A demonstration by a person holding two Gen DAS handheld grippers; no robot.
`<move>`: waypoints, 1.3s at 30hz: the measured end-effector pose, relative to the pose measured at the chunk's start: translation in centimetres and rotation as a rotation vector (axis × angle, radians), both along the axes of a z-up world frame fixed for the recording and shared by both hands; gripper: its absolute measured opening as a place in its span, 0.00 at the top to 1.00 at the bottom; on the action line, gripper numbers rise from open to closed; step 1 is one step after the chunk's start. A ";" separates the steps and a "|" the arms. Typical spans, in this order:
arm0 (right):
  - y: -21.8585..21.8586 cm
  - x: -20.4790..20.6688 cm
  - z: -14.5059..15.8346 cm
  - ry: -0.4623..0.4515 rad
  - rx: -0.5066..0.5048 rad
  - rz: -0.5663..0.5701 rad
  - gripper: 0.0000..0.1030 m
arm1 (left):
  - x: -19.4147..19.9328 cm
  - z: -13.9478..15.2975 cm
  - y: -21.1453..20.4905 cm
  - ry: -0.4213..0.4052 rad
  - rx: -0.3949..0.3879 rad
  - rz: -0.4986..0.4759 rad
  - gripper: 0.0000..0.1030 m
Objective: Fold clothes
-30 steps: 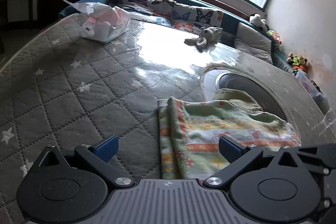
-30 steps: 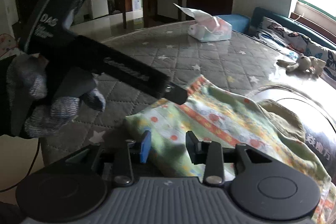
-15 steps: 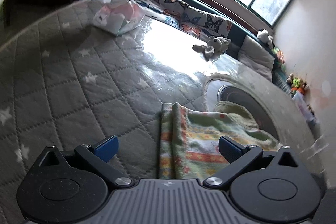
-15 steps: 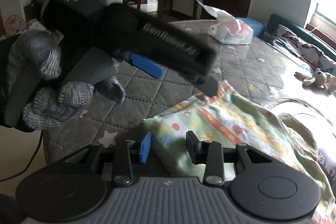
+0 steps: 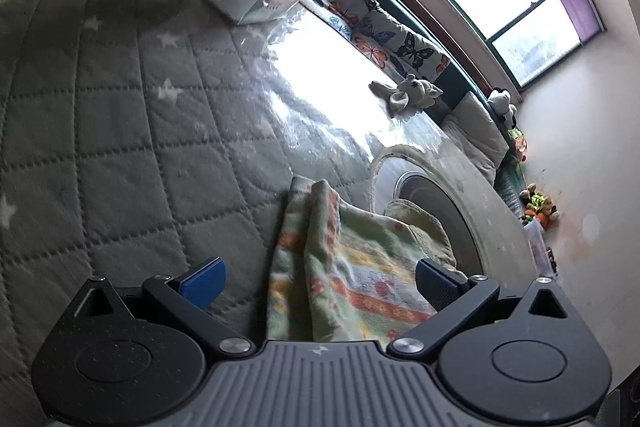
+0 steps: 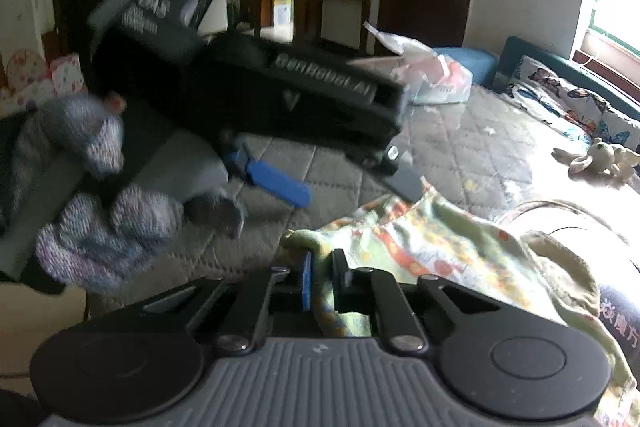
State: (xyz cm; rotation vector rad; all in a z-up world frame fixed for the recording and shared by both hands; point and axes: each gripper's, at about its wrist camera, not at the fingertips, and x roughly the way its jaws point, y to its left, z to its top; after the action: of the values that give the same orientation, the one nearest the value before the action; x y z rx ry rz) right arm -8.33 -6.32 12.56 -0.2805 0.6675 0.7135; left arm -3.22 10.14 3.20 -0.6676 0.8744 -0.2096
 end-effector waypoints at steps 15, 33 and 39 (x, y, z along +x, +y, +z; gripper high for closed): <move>-2.5 -0.1 1.9 -0.031 0.095 -0.028 0.93 | 1.3 -1.5 -1.3 0.088 -0.189 -0.037 0.29; -8.8 0.7 1.3 -0.008 0.057 -0.246 0.80 | 1.5 -3.3 -1.1 0.137 -0.224 -0.051 0.85; -15.3 2.5 -0.6 0.026 0.039 -0.501 0.73 | 1.4 -3.2 -1.3 0.133 -0.214 -0.053 0.85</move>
State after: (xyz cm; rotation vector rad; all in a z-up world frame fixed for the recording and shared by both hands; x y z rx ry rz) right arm -5.87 -21.58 11.91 -0.0604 0.7113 0.2499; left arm -1.80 8.85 0.03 -0.8659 1.0068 -0.3121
